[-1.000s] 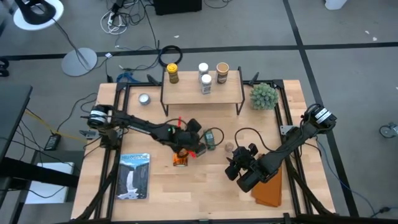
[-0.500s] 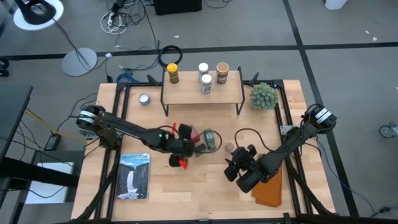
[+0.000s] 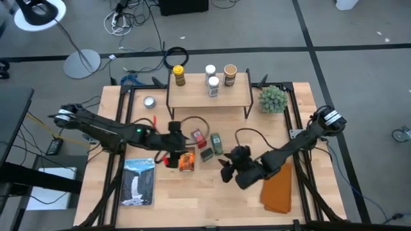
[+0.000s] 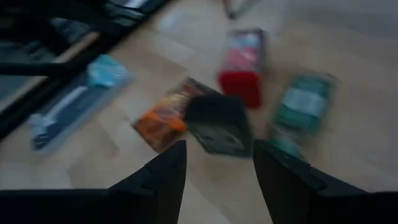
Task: Shelf spices
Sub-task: Put the red can seasoning on the shelf
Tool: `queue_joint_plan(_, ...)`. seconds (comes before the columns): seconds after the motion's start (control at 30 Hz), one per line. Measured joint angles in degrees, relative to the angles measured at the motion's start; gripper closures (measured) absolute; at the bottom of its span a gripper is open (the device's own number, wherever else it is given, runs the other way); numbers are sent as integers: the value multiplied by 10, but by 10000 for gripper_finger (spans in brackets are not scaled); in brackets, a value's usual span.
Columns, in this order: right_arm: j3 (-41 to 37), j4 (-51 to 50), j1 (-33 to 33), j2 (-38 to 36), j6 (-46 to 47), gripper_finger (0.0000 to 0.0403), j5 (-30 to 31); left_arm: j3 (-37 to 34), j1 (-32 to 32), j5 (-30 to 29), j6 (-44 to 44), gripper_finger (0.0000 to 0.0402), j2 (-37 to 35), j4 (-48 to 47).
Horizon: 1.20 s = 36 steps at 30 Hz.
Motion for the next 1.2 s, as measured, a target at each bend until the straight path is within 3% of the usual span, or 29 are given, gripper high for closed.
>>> queue_joint_plan(0.17, 2, 169, -51, 0, -219, 216, -70, -126, 0, -11, -21, 149, -93, 118)
queue_joint_plan(0.27, 20, 201, -82, 0, -290, 216, -97, -180, 0, -24, -54, 149, -137, 176)
queue_joint_plan(0.5, 102, 102, -167, 14, -326, 216, -178, -253, 1, -48, -54, 149, -197, 206)
queue_joint_plan(0.7, 195, 59, -209, 85, -383, 216, -254, -356, 9, -39, -52, 149, -252, 362)
queue_joint_plan(0.93, 290, -13, -240, 172, -460, 216, -278, -452, 27, 12, -60, 149, -308, 461)
queue_joint_plan(1.2, 299, -13, -261, 186, -471, 216, -279, -465, 44, 42, -37, 149, -323, 495)
